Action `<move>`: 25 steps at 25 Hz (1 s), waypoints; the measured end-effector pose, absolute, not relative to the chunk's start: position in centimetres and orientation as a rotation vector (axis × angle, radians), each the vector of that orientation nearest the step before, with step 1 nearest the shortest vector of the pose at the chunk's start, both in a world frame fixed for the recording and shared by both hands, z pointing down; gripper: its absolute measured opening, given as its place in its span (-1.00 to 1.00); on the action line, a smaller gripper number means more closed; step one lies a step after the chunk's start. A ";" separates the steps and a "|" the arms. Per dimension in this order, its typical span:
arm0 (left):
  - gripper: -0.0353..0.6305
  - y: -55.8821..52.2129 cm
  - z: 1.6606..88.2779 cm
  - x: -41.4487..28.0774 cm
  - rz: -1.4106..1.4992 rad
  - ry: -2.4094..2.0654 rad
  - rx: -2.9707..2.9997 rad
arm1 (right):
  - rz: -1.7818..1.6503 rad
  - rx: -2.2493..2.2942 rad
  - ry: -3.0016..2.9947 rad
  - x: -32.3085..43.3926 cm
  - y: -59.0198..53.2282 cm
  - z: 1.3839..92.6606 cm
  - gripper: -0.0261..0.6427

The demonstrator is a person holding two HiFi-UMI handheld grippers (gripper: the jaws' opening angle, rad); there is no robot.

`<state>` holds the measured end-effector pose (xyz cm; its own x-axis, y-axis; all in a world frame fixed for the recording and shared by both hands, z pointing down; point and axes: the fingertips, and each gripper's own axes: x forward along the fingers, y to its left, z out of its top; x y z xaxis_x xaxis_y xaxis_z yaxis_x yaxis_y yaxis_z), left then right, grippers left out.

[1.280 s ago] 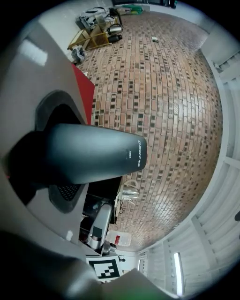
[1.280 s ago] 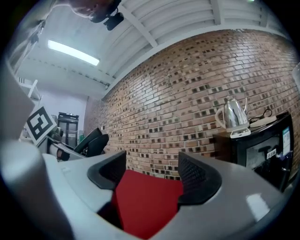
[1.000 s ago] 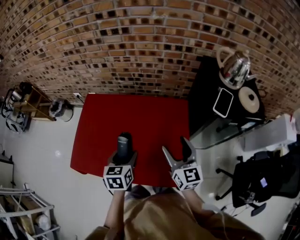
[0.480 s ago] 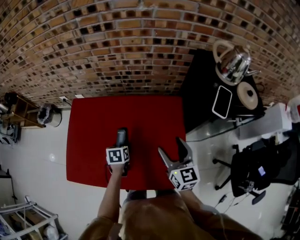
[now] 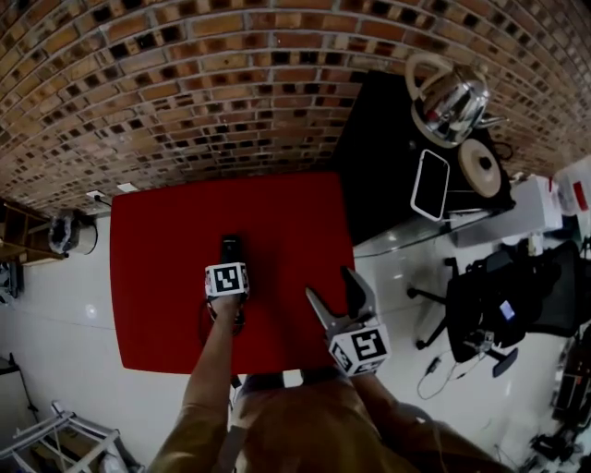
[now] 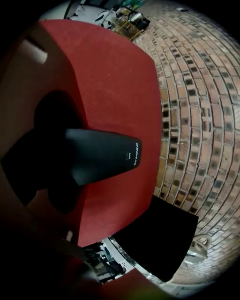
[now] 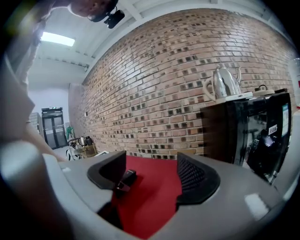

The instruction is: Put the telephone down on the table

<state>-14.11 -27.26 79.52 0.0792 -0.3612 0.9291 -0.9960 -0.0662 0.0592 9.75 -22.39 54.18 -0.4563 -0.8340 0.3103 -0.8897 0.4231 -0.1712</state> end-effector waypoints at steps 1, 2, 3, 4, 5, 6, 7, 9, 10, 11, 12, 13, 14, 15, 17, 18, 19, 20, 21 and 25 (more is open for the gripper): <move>-0.04 -27.0 79.6 -14.0 0.992 -1.399 1.554 | 0.475 1.525 -2.492 9.7 -22.5 54.4 0.07; -0.04 -26.5 79.8 -13.6 0.969 -1.371 1.556 | 0.483 1.521 -2.493 9.6 -22.6 54.6 0.07; -0.03 -25.9 80.1 -12.6 0.931 -1.311 1.561 | 0.488 1.517 -2.497 9.4 -22.8 54.6 0.07; -0.02 -25.3 80.3 -11.5 0.880 -1.237 1.573 | 0.486 1.515 -2.504 9.2 -22.9 54.6 0.07; 0.14 -24.9 80.2 -10.6 0.827 -1.181 1.588 | 0.480 1.512 -2.512 8.9 -23.1 54.6 0.07; 0.37 -25.0 79.5 -10.2 0.772 -1.160 1.611 | 0.476 1.508 -2.520 8.7 -23.2 54.5 0.07; 0.39 -25.6 78.2 -10.1 0.706 -1.169 1.649 | 0.476 1.500 -2.528 8.4 -23.4 54.4 0.07; 0.39 -27.3 74.6 -10.2 0.568 -1.215 1.749 | 0.473 1.486 -2.545 7.8 -23.6 54.0 0.07; 0.39 -27.7 73.0 -10.6 0.510 -1.235 1.784 | 0.464 1.481 -2.554 7.6 -23.7 53.8 0.07; 0.39 -27.8 71.3 -11.1 0.450 -1.257 1.810 | 0.455 1.477 -2.563 7.4 -23.8 53.5 0.07; 0.39 -27.8 69.4 -11.8 0.375 -1.282 1.832 | 0.447 1.475 -2.574 7.3 -24.0 53.1 0.07; 0.39 -27.7 67.2 -12.5 0.288 -1.309 1.856 | 0.440 1.477 -2.586 7.1 -24.2 52.6 0.07; 0.39 -27.5 64.8 -13.1 0.202 -1.338 1.881 | 0.433 1.482 -2.600 7.0 -24.4 52.1 0.07; 0.39 -27.2 62.3 -13.8 0.132 -1.371 1.911 | 0.425 1.493 -2.616 7.0 -24.7 51.4 0.07; 0.39 -26.4 57.8 -14.9 0.057 -1.460 1.993 | 0.397 1.528 -2.658 7.0 -25.3 49.8 0.07; 0.38 -25.9 55.8 -15.2 0.045 -1.513 2.045 | 0.380 1.546 -2.681 7.1 -25.5 49.1 0.07; 0.38 -25.3 53.9 -15.4 0.045 -1.564 2.098 | 0.361 1.559 -2.702 7.1 -25.7 48.3 0.07; 0.38 -24.7 52.3 -15.6 0.054 -1.614 2.148 | 0.342 1.563 -2.719 7.1 -25.8 47.7 0.07; 0.38 -24.1 50.8 -15.7 0.065 -1.662 2.191 | 0.320 1.562 -2.731 7.1 -25.9 47.1 0.07; 0.35 -22.1 45.7 -16.3 0.078 -1.842 2.315 | 0.227 1.571 -2.751 7.1 -25.9 45.0 0.07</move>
